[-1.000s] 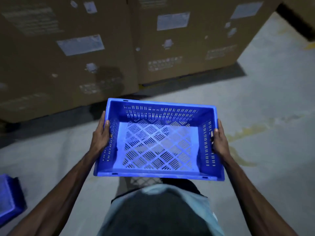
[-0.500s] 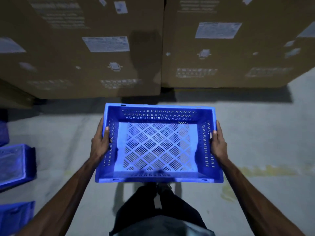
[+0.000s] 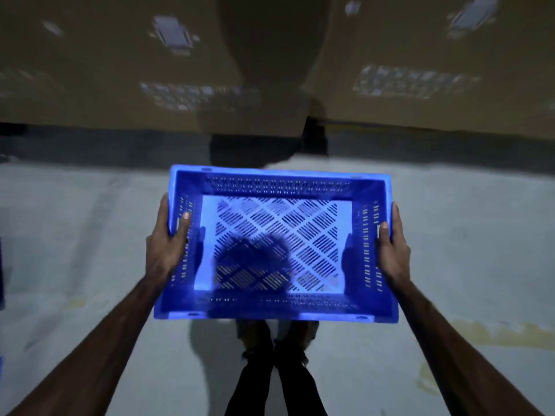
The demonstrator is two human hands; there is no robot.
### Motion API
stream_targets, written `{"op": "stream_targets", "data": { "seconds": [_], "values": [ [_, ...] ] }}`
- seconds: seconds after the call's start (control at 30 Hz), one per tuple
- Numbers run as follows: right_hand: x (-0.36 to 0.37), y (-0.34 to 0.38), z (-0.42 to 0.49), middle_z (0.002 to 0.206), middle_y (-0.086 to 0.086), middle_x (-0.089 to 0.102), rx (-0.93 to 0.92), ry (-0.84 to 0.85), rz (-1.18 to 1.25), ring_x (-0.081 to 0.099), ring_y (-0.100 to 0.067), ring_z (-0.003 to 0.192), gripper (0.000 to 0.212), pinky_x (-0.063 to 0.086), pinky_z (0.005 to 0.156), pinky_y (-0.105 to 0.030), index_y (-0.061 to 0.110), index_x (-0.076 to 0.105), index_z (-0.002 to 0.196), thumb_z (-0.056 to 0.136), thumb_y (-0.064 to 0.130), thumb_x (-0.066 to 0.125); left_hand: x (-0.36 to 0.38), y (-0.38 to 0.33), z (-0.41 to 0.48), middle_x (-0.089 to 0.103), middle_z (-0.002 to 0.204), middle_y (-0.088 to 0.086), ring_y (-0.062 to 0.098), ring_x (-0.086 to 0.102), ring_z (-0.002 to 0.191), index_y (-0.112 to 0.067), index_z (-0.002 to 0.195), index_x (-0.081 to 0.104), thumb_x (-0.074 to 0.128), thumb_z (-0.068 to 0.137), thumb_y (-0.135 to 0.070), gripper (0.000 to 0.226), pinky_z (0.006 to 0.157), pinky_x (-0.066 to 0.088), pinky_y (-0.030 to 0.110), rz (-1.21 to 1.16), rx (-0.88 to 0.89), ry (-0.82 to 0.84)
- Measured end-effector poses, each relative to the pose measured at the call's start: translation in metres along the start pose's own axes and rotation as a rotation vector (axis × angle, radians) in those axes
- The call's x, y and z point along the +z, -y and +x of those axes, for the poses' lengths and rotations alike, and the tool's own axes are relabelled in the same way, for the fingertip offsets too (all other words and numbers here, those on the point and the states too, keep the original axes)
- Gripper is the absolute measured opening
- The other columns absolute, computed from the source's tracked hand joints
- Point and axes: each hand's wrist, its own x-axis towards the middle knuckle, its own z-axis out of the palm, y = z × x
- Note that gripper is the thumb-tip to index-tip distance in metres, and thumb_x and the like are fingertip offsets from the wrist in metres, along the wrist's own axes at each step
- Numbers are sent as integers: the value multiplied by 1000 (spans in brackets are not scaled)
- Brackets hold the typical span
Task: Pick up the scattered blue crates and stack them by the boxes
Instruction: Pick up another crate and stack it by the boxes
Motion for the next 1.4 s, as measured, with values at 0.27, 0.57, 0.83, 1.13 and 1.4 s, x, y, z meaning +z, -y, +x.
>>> {"op": "stream_targets", "data": {
  "seconds": [0.27, 0.57, 0.83, 1.13, 1.4],
  "values": [
    [110, -77, 123, 125, 7, 59, -59, 2, -36, 64, -25, 105, 51, 47, 101, -35, 55, 19, 154, 105, 56, 35, 103, 103, 117, 73, 118, 5, 38, 71, 102, -69, 142, 32, 49, 94, -72, 52, 94, 56, 59, 7, -16, -49],
    [137, -103, 174, 119, 9, 63, -156, -41, -98, 66, -23, 94, 53, 42, 81, -17, 49, 17, 157, 106, 56, 30, 149, 130, 159, 68, 129, -9, 26, 72, 105, -55, 155, 18, 34, 103, -66, 55, 98, 56, 45, 62, 73, -51],
    [137, -102, 169, 127, 4, 64, -166, -18, -186, 66, -28, 105, 53, 46, 92, -32, 49, 13, 157, 106, 57, 27, 148, 138, 162, 67, 123, 17, 46, 64, 107, -37, 160, 14, 31, 103, -61, 64, 93, 51, 55, 218, 93, -56],
    [142, -91, 124, 147, -13, 40, -365, -150, -492, 48, -41, 123, 71, 46, 92, -55, 27, 18, 160, 99, 46, 49, 168, 111, 76, 50, 141, 11, 36, 49, 124, -27, 157, 32, 56, 96, -54, 71, 91, 44, 53, 510, 330, -74],
    [143, -101, 37, 160, -10, 35, -529, 45, -808, 38, -35, 140, 67, 39, 105, -53, 26, 33, 156, 98, 57, 44, 196, 117, -27, 55, 140, 8, 29, 51, 131, -26, 152, 45, 44, 93, -59, 68, 103, 37, 53, 694, 540, 259]
  ]
}}
